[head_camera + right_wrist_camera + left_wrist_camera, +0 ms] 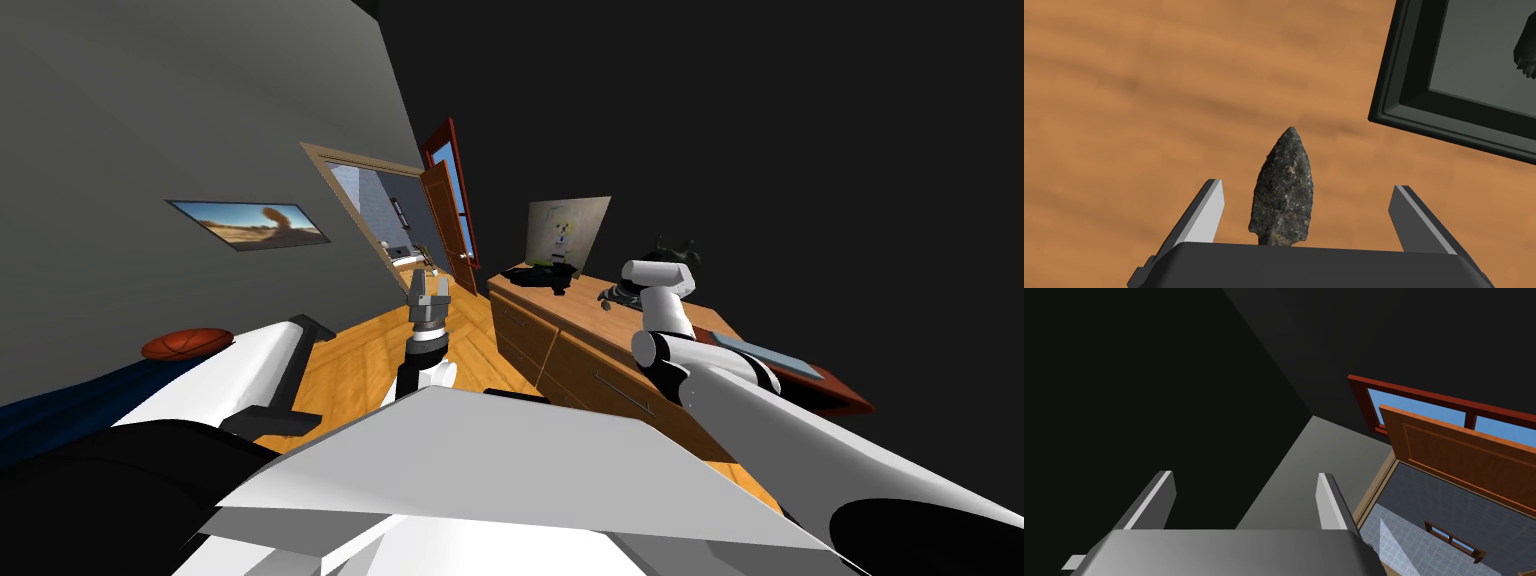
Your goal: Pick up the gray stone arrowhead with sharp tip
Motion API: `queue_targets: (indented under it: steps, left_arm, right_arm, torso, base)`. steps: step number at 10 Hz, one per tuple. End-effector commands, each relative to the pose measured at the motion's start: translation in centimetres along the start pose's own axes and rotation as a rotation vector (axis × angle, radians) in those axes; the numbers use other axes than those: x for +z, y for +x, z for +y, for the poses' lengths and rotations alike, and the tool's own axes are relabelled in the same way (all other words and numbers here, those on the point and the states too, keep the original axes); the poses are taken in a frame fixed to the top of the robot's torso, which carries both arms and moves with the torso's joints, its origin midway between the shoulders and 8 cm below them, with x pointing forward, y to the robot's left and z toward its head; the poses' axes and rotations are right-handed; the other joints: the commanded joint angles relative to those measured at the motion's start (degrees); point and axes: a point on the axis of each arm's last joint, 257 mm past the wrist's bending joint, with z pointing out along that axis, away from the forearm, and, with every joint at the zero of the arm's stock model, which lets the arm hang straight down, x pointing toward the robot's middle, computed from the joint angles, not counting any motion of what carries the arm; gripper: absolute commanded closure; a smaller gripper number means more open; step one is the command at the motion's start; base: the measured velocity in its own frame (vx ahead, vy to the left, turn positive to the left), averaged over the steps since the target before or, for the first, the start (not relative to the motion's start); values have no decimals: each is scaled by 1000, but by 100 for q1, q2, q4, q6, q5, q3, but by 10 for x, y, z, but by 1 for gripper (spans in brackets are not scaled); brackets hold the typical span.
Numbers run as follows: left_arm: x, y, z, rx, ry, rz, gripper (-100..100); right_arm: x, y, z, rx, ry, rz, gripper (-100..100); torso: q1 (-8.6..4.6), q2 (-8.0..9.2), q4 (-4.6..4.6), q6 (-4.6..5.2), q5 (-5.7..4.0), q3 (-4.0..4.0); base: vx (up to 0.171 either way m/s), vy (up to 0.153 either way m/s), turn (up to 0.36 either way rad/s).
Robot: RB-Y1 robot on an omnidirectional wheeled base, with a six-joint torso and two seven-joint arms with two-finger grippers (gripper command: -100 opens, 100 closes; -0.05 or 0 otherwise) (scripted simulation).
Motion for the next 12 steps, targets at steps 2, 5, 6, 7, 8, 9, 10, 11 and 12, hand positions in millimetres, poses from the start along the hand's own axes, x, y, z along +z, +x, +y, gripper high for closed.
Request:
queue_targets:
  steps: [2,5,6,7,8,9,10,11,12]
  left_arm:
    - [0,0,0,0,0,0,0]
    - [0,0,0,0,0,0,0]
    - [0,0,0,0,0,0,0]
    - [0,0,0,0,0,0,0]
    - [0,0,0,0,0,0,0]
    - [0,0,0,0,0,0,0]
    - [0,0,0,0,0,0,0]
    - [0,0,0,0,0,0,0]
    - [0,0,0,0,0,0,0]
  right_arm:
    - [-1,-1,10,-9,-2,15,-100]
    - [-2,-4,10,-18,19,20,-100]
    - [-2,-7,18,-31,7,25,-100]
    - [-2,-7,14,-30,25,23,-100]
    - [-2,-11,21,-45,14,25,-100]
    - [-2,-12,16,-44,32,24,-100]
    - [-1,-17,22,-61,22,23,-100]
    - [-1,-18,18,-60,40,21,-100]
    - [-1,-24,23,-78,31,17,-100]
  torso:
    - [3,5,0,-3,1,2]
    - [3,4,1,-1,1,2]
    - [5,4,0,-4,1,1]
    - [4,1,0,-1,1,0]
    - [1,6,0,-4,1,2]
    - [1,3,0,-2,1,1]
    - [-1,14,2,-4,0,7]
    - [2,14,3,-1,1,8]
    - [2,16,3,-5,1,8]
  base:
    - [57,50,-58]
    - [62,44,-64]
    - [76,49,-90]
    - [54,37,-62]
    - [68,42,-83]
    - [27,36,-92]
    - [38,47,-110]
    - [31,45,-70]
    - [39,44,-121]
